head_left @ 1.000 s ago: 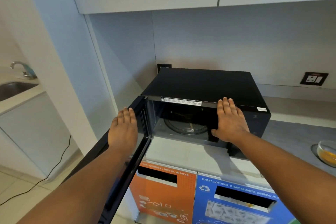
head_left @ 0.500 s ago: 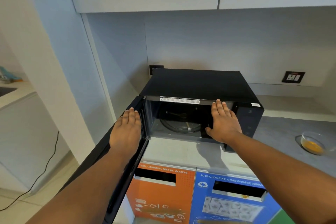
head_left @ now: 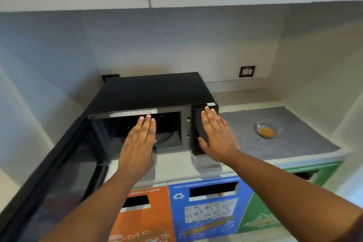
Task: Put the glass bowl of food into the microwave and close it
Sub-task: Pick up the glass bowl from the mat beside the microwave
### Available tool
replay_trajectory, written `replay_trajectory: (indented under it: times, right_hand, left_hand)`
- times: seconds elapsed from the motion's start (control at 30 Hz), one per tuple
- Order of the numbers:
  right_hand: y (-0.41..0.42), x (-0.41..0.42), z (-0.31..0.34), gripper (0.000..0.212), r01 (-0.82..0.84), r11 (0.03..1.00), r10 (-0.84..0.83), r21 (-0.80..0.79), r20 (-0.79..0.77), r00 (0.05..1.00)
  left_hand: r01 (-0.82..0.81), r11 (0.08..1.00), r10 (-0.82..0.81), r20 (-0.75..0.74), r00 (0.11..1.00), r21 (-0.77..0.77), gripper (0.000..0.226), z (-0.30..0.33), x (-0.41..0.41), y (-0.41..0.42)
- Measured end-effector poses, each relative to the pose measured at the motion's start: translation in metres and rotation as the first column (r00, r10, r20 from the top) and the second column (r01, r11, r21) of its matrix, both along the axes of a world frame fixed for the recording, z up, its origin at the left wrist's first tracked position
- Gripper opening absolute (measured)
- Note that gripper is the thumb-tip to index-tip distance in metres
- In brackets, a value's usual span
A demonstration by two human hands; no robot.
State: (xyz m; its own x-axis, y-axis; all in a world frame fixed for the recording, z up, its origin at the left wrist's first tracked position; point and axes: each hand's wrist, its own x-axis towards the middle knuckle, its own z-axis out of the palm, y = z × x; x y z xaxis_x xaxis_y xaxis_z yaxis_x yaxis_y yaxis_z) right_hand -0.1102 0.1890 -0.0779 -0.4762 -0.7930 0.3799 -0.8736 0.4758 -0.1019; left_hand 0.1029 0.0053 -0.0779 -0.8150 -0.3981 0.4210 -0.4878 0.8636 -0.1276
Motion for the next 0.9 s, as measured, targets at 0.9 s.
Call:
replay_trajectory:
  times: [0.9]
  right_hand:
    - [0.160,-0.365,-0.157,0.076,0.595,0.737,0.017,-0.321,0.888,0.459]
  left_hand:
    - [0.209,0.073,0.028,-0.212,0.977,0.975,0.065,-0.133,-0.486,0.179]
